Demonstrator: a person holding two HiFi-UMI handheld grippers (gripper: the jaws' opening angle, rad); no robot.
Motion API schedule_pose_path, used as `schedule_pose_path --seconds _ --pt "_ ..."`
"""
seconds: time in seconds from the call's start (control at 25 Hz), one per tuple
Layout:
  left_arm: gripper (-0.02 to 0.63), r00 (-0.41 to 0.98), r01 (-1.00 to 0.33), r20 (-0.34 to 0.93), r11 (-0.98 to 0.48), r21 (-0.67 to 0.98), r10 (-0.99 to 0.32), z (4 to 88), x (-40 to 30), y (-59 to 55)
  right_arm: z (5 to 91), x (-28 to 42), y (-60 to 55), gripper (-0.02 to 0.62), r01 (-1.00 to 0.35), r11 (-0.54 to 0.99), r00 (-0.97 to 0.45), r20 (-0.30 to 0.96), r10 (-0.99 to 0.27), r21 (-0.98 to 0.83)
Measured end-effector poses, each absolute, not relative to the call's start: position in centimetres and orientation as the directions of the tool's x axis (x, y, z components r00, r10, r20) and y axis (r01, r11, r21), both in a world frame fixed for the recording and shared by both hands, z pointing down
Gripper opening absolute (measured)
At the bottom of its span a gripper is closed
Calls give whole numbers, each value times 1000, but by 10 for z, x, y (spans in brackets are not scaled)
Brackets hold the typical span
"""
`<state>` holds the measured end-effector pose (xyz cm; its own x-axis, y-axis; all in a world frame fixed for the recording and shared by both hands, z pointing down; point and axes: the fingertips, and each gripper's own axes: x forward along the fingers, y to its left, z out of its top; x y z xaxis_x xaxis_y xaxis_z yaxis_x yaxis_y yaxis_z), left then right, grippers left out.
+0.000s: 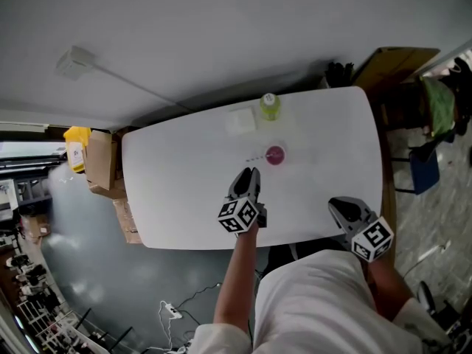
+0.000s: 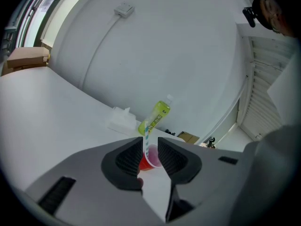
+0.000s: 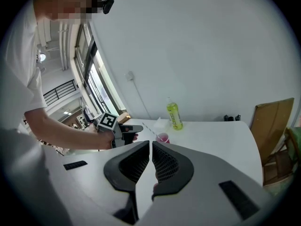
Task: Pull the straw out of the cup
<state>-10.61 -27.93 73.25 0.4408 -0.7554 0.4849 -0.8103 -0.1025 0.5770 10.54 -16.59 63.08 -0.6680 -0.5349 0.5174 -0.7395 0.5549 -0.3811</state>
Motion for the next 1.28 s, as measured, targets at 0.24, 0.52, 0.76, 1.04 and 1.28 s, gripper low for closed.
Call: schedule_pose_path --seconds 0.24,0.52,0.76,1.04,1.28 --pt "120 427 -812 505 -72 578 -750 748 -101 -298 641 117 -174 43 -747 537 -660 532 -530 -393" --pt "57 411 -809 473 -73 583 -779 738 -100 -312 652 121 -178 43 -748 527 -659 543 -520 -403" --pt "28 391 -813 471 -56 580 -790 733 -102 -316 654 124 -182 43 -746 526 -662 540 -520 -409" --pt "26 375 -808 445 -52 586 -813 723 -108 -321 651 129 -188 43 -751 522 -657 535 -531 -405" --pt "26 365 -824 428 -74 562 -827 708 -109 -319 648 135 -191 43 -756 523 -652 526 -547 -394"
